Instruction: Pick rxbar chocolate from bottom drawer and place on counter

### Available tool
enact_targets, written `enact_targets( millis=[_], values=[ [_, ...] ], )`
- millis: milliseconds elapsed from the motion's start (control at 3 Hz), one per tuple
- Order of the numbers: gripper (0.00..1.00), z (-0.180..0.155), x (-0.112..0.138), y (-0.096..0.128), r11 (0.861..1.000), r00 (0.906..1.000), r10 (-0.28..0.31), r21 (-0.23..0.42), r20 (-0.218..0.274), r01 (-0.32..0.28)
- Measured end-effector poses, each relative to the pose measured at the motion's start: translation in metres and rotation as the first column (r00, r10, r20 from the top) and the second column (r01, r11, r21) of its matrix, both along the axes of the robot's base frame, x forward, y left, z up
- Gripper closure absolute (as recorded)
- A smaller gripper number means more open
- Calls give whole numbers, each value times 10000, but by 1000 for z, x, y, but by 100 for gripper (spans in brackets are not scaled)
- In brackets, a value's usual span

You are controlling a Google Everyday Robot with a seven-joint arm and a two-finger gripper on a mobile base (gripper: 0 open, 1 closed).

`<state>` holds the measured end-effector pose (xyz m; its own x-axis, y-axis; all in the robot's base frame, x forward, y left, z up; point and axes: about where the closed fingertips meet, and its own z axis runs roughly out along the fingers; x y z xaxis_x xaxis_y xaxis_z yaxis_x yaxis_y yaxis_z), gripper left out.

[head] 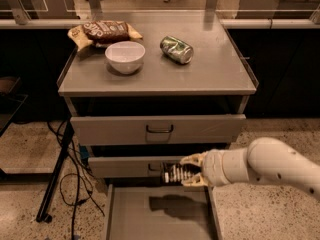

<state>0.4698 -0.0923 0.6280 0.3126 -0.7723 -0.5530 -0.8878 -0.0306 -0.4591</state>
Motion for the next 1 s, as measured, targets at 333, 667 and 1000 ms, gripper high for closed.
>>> enact_targets(
  millis=[333, 667, 1000],
  values=[
    [100, 61, 35, -15, 10000, 9987, 60, -33, 510, -58],
    [100, 67, 38, -15, 9999, 9982, 91, -74, 599, -86],
    [100, 103, 55, -16, 9993, 9935, 242, -311, 1115, -209]
  ],
)
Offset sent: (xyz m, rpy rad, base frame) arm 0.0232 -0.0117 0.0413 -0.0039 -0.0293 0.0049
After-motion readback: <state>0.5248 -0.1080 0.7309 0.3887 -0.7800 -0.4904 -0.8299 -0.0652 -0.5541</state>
